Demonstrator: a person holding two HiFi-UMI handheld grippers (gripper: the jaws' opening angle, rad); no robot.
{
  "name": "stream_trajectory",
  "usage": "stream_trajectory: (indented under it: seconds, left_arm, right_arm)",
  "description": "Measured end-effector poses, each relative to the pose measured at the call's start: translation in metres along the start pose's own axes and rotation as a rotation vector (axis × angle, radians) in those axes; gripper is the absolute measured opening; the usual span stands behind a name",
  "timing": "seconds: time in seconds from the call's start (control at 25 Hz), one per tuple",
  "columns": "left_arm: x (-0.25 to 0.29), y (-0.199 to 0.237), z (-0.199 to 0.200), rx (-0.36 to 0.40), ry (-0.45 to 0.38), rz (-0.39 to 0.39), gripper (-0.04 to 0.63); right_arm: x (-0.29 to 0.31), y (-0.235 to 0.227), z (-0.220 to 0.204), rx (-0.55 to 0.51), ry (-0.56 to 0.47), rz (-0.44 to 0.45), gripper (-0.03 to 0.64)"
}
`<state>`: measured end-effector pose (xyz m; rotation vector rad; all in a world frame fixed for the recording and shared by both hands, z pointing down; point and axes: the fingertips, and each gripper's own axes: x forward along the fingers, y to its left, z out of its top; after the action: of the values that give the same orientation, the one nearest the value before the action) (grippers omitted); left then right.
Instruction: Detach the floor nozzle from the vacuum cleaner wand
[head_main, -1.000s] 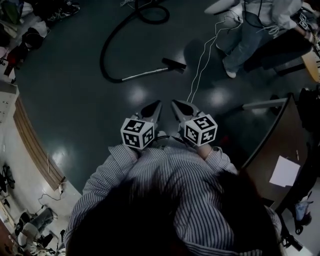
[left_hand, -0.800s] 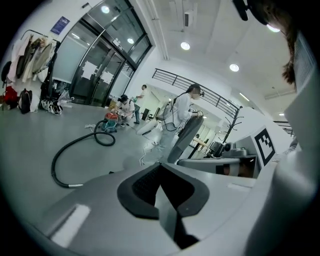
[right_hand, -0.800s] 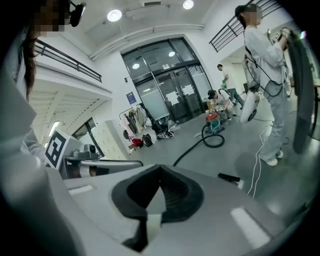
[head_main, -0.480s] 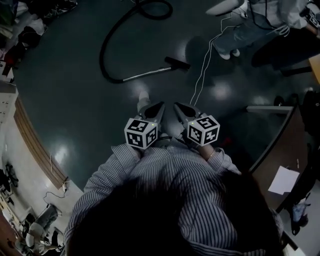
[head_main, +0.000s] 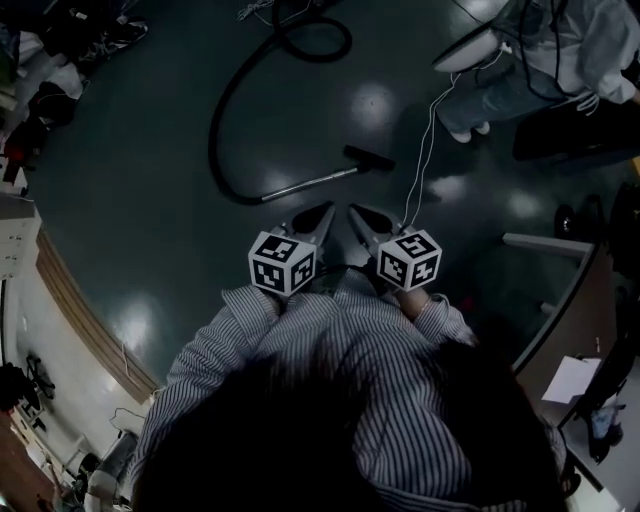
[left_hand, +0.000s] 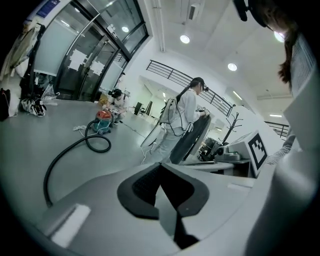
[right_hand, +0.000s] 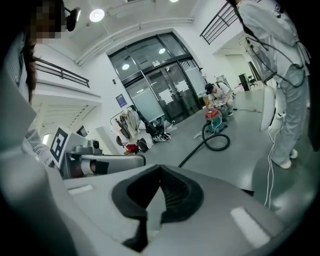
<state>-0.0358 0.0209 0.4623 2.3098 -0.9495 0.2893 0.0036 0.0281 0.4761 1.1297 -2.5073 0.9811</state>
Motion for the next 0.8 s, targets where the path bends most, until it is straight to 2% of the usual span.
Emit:
stream_trajectory:
  seconds: [0.16, 0.28, 0.48, 0.64, 0.8]
  left_arm:
    - [0.014, 0.035, 0.018, 0.006, 0.030, -0.005, 0.000]
    - [0.027, 0.047, 0.019, -0.014, 0.062, -0.014, 0.000]
    - [0.059, 0.040, 0.005, -0.029, 0.120, -0.059, 0.000]
    - [0.078, 0.050, -0.006, -0.040, 0.139, -0.035, 0.000]
    - [0.104, 0.079, -0.028, 0.002, 0.186, -0.002, 0.000]
  right_arm:
    - [0.029, -0.023, 0.027, 0.036, -0.018, -0.058, 0.002]
    - [0.042, -0.034, 0.033, 0.048, 0.007, -0.067, 0.002]
    - [0.047, -0.052, 0.021, 0.070, 0.068, -0.049, 0.002]
    - [0.054, -0.069, 0.008, 0.088, 0.113, -0.039, 0.002]
    - [0.073, -0.104, -0.008, 0.100, 0.159, -0.063, 0.002]
